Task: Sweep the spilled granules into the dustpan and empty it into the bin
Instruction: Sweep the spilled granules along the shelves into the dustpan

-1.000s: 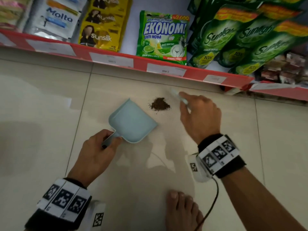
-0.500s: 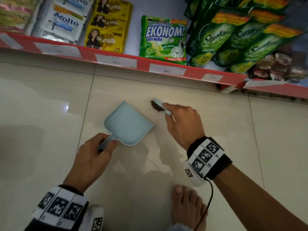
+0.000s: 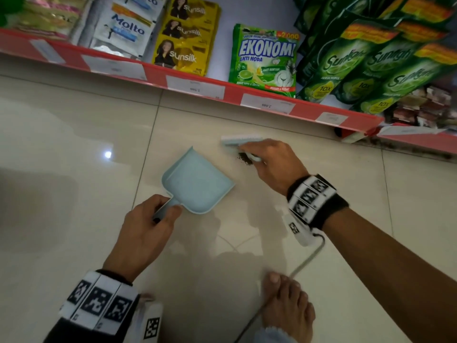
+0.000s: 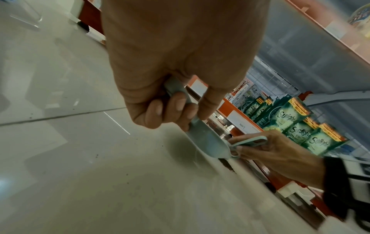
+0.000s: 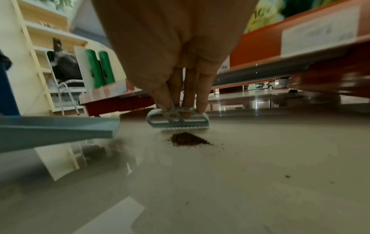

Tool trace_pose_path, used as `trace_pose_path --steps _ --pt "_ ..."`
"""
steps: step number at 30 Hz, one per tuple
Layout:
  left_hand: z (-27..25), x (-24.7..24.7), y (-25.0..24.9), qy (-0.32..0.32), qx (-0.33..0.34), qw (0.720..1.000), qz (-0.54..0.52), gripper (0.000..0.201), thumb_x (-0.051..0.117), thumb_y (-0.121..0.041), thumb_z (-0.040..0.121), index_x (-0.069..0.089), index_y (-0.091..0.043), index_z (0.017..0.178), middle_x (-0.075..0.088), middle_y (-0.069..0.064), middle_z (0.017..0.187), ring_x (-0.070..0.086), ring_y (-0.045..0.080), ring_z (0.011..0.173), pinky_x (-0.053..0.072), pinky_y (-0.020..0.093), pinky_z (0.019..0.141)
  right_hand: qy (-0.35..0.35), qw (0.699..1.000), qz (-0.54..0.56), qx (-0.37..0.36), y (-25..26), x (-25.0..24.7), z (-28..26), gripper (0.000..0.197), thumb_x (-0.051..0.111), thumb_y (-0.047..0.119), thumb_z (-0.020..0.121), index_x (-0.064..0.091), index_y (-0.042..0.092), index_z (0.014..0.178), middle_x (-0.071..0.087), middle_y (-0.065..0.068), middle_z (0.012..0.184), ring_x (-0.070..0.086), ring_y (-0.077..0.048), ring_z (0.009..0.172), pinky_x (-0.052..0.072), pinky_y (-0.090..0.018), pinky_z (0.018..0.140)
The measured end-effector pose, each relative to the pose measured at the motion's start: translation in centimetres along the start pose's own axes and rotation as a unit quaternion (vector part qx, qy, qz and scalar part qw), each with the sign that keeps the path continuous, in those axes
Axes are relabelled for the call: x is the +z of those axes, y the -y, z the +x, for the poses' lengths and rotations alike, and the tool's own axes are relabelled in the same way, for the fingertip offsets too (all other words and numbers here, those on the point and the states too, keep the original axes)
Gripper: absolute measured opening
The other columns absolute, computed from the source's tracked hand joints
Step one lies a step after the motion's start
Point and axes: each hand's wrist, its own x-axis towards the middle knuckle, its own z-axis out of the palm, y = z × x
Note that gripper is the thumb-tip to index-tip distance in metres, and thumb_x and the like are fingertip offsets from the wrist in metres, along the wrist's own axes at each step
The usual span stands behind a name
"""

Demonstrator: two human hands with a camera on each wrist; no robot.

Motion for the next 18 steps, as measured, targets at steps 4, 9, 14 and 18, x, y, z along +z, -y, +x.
trace_pose_path --steps 4,9,14,18 --pt "0.1 -0.2 0.1 -0.001 -0.006 1.000 0.001 0.023 0.060 -0.030 0.095 0.060 -0.011 0.082 0.058 0.007 0.067 0.049 0.016 0.060 0.040 0.029 0.056 -0.088 0.996 0.006 0.005 -1.8 -1.4 -2.0 0.041 0.057 -0.003 0.086 0.068 0.015 0.121 0.071 -0.011 0.115 0.067 -0.032 0.098 0.056 -0.045 0.084" --pt "0.1 0.2 -0.6 0.009 0.000 1.000 0.025 0.024 0.059 -0.030 0.096 0.062 -0.008 0.086 0.063 0.016 0.073 0.052 0.021 0.063 0.040 0.032 0.058 -0.082 0.985 -0.064 0.139 -4.1 -1.5 0.8 0.043 0.048 -0.001 0.089 0.062 0.015 0.126 0.069 -0.016 0.114 0.065 -0.036 0.102 0.054 -0.043 0.087" --pt "-0.2 0.3 -1.1 0.016 -0.003 0.999 0.035 0.023 0.059 -0.029 0.096 0.062 -0.008 0.086 0.063 0.015 0.073 0.052 0.020 0.064 0.039 0.029 0.057 -0.002 0.999 -0.020 0.038 -1.8 0.3 2.2 0.048 0.049 -0.004 0.089 0.061 0.015 0.131 0.064 -0.012 0.129 0.061 -0.031 0.117 0.047 -0.040 0.102" --pt "-0.7 -0.2 -0.8 0.008 -0.011 1.000 0.018 0.024 0.059 -0.028 0.096 0.061 -0.007 0.084 0.061 0.015 0.072 0.049 0.019 0.063 0.038 0.030 0.058 0.046 0.997 0.032 -0.051 -1.3 -1.1 0.7 0.037 0.054 0.006 0.091 0.066 0.014 0.125 0.067 -0.011 0.126 0.064 -0.031 0.113 0.051 -0.041 0.097"
